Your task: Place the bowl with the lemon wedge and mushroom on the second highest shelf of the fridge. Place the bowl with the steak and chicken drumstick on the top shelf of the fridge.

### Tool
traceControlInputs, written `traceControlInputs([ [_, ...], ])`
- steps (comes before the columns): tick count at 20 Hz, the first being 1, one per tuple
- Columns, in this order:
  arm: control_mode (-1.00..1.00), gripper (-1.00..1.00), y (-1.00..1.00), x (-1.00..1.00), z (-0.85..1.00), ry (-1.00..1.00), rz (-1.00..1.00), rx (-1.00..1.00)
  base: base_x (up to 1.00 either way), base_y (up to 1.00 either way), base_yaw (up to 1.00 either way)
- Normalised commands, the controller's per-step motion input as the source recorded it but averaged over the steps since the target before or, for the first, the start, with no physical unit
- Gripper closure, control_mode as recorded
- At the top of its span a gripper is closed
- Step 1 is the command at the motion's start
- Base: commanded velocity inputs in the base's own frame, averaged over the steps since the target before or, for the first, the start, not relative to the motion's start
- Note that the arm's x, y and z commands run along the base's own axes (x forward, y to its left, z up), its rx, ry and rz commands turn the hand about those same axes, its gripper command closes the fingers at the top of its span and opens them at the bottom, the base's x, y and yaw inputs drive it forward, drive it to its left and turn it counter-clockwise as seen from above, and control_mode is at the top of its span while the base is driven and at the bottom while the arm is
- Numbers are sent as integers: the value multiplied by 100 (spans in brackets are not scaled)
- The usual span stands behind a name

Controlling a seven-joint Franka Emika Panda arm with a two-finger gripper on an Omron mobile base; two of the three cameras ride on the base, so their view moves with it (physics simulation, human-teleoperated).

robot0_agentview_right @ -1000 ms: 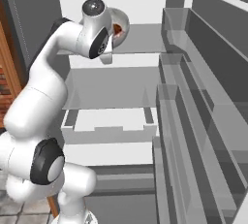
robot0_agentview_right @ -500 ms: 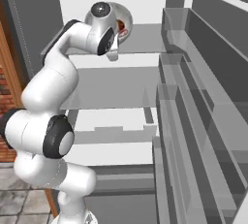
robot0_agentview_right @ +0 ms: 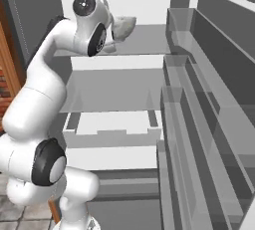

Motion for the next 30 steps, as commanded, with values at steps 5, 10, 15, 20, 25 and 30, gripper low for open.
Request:
traceControlInputs([
  [5,-100,-100,10,-100,4,-11,0,0,0,0,0],
  [10,-100,-100,26,-100,-57,11,0,0,0,0,0],
  [15,-100,-100,37,-100,-100,39,3,-3,0,0,0],
  [20,-100,-100,-3,-87,-92,35,8,-2,0,0,0],
  [25,-100,-100,4,-23,-6,1,0,-1,0,0,0],
  [30,100,-100,0,0,0,0,0,0,-100,38,10],
])
